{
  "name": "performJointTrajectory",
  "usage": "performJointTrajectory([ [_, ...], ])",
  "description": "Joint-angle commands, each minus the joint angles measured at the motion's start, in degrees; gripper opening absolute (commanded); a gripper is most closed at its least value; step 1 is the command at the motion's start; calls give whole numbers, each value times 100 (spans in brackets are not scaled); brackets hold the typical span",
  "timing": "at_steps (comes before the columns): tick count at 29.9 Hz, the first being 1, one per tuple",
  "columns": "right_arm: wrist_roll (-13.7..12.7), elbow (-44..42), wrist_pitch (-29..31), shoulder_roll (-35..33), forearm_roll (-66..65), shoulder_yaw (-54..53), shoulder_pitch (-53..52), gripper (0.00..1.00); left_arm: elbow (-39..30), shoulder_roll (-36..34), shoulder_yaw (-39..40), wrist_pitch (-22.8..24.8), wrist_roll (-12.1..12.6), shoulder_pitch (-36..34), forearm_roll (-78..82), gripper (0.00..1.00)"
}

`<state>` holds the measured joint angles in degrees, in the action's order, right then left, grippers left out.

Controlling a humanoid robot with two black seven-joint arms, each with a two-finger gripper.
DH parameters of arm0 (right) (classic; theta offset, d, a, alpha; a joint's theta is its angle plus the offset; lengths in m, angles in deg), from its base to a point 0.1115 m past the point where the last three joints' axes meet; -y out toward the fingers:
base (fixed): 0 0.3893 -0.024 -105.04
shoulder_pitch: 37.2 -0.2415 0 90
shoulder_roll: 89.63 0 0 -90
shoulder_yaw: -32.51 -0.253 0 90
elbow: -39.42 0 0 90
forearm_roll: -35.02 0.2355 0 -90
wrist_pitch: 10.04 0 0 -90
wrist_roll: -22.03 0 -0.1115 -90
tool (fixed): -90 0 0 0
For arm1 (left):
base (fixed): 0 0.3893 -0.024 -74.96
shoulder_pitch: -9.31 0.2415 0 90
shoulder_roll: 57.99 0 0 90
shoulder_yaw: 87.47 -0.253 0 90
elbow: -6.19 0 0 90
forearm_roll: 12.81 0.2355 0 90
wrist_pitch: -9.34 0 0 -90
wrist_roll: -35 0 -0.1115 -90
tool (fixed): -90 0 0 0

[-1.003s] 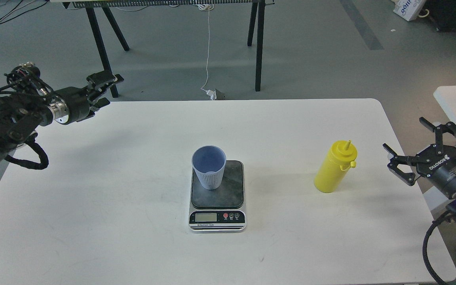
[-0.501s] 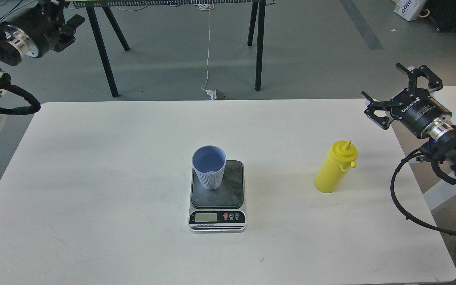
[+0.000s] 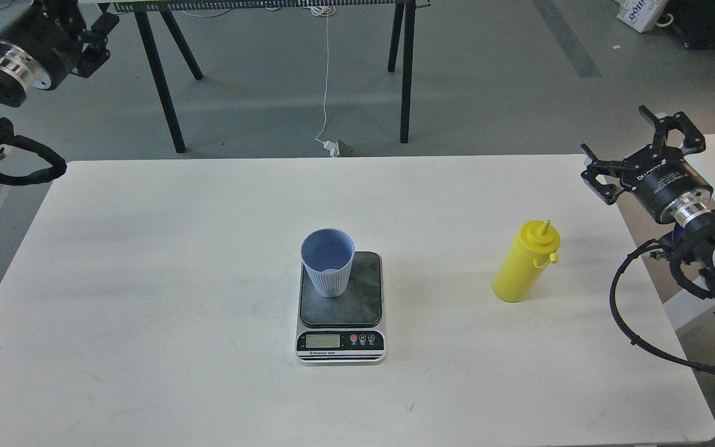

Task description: Pour seasoning into cup on scale with both arms

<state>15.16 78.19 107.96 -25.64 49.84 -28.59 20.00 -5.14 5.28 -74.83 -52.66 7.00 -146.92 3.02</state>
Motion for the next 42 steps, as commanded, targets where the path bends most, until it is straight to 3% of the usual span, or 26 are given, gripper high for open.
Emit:
performJointTrajectory([
  [1, 2, 8, 0, -9, 2, -8, -33, 99, 0, -103, 11, 0, 0, 303, -18, 100],
  [12, 2, -1, 0, -62, -6, 10, -24, 99, 0, -227, 231, 0, 0, 980, -291, 100],
  [30, 1, -1, 0, 0, -6, 19, -33, 99, 26, -139, 90, 0, 0, 823, -168, 100],
  [34, 2, 17, 0, 8, -6, 19, -42, 99, 61, -244, -181, 0, 0, 411, 147, 100],
  [42, 2, 43, 0, 17, 2, 19, -42, 99, 53, -517, -1069, 0, 0, -2162, 2711, 100],
])
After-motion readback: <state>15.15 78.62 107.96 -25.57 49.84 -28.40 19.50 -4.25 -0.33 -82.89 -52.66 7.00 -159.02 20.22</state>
